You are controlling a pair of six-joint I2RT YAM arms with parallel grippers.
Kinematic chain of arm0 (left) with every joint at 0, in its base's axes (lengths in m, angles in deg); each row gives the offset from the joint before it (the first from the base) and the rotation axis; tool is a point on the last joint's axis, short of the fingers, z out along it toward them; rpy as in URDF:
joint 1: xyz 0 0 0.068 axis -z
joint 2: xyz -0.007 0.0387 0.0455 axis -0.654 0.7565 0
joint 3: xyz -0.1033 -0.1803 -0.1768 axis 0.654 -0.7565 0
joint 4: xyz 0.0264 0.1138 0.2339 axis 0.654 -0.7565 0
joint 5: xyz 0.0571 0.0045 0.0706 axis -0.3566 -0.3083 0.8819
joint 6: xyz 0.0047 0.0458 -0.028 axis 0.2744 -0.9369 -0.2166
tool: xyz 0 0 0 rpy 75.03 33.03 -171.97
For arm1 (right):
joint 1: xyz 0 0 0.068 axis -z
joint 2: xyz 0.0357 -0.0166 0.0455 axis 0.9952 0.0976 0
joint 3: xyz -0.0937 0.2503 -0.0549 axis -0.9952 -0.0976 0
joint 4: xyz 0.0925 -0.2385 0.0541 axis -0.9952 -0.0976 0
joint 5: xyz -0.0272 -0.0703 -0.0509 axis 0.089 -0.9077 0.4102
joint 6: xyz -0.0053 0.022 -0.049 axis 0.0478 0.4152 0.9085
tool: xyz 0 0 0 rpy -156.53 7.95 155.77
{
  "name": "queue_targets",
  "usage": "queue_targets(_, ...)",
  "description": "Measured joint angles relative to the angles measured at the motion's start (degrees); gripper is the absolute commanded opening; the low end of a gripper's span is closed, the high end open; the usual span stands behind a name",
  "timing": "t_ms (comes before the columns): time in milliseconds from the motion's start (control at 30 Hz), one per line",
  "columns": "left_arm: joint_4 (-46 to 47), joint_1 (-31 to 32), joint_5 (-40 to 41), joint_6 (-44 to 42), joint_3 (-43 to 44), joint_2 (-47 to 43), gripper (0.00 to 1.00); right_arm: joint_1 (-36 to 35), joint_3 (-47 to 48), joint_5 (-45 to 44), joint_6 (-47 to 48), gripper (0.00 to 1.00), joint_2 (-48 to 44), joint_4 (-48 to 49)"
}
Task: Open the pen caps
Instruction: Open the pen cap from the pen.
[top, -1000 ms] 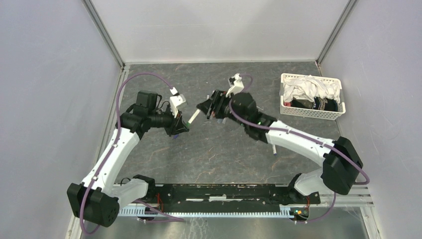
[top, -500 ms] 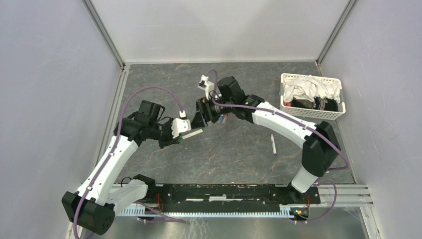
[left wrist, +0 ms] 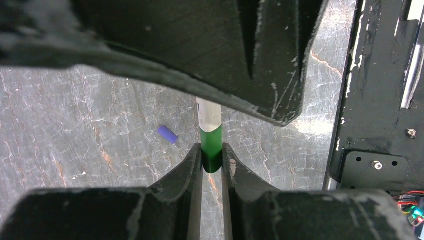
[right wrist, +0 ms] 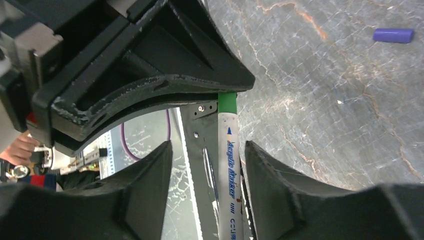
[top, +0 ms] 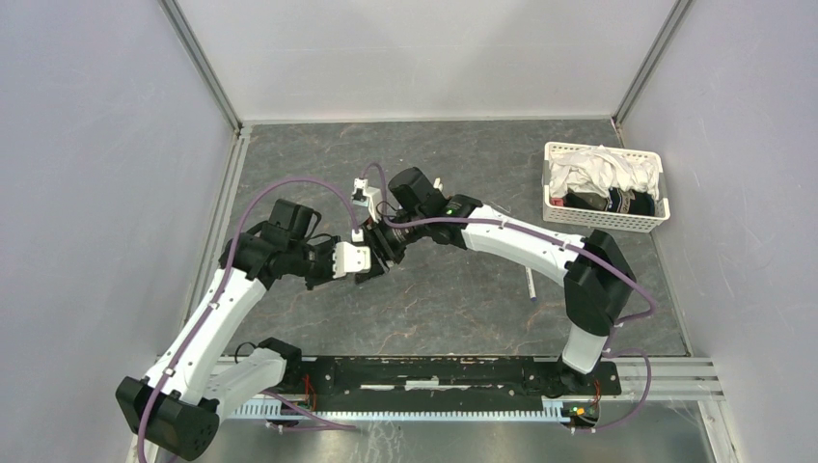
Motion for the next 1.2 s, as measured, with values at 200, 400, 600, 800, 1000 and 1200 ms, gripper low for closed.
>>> queue_targets(200,-1.07,0.24,-0.2,-1.66,0.0,-0.26,0.02,-0.44,0.04,-0.52,2.58,0.09,0.26,-2.29)
queue_targets(400,-1.05,0.39,-0.2,-2.34,0.0,-0.52,0.52,-0.15,-1.2,-0.35,3.13,0.0,0.0,-1.18)
queue_targets(600,-1.2,0.37,-1.49,-2.73,0.0,-0.48,0.61,-0.15,-4.07,0.22,2.01,0.0,-1.01,0.55)
queue_targets(800,-1.22,0.37,-3.26,-2.73,0.0,0.0,0.6,-0.15,-4.33,0.76,0.52,0.0,-1.33,3.28)
queue_targets(1000,-1.11,0.37,-3.69,-2.62,0.0,0.87,0.4,-0.15,-5.73,0.85,-0.72,0.0,-2.1,5.62)
queue_targets(1200,-0.83,0.37,-4.74,-1.4,0.0,1.55,0.08,-0.11,-7.96,0.79,-1.51,0.0,-2.78,7.52)
